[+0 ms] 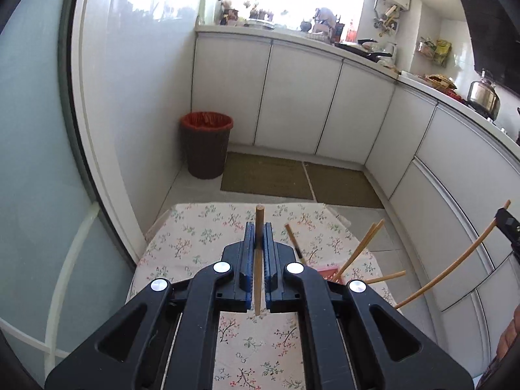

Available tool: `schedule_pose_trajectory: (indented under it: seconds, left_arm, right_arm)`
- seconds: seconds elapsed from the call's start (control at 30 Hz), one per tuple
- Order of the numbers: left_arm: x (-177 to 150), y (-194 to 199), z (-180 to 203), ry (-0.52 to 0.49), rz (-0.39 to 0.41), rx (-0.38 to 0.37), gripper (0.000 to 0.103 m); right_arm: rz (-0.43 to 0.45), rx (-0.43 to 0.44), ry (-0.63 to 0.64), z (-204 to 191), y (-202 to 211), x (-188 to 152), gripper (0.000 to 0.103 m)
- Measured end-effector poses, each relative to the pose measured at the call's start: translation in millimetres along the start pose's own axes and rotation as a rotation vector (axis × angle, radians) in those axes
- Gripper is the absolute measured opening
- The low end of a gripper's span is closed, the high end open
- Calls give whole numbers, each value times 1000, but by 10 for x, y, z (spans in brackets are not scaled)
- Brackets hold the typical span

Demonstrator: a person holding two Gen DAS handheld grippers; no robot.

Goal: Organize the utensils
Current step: 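Lower that chopstick into the pink holder and open the left tool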

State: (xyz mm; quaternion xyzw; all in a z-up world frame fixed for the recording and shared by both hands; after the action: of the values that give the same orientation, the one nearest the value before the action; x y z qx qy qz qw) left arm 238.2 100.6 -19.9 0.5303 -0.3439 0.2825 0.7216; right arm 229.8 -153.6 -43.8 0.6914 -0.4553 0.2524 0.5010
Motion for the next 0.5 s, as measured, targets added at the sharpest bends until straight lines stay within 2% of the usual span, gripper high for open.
schedule_pose_trajectory:
  seconds: [0.13, 0.2, 0.33, 0.5]
  left_arm:
    - [263, 121, 323, -45, 74, -54, 4]
    - [339, 89, 458, -58, 87, -90, 4]
    - [357, -88, 735, -94, 71, -134, 4]
    - [180, -465, 947, -115, 17, -137, 4]
  right_arm:
    - [25, -9, 11, -21, 6, 113, 8]
    - [33, -14, 16, -28, 2, 154, 8]
    - [39, -22, 20, -25, -43, 202, 8]
    - [32, -32, 27, -2, -136, 203, 8]
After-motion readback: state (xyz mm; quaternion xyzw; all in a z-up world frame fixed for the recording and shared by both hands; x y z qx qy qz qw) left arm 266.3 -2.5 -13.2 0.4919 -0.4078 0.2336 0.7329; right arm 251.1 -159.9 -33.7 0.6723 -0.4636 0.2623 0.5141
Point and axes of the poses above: each gripper's, at about its wrist camera, not at the fingertips, and y roughly against the way its jaws point, z to its right, x to its top, the point moved 7 cm from there along -y, roughly the way its jaws point, and after that the axes turned 8 degrees about -x, right-handed, at the moved point
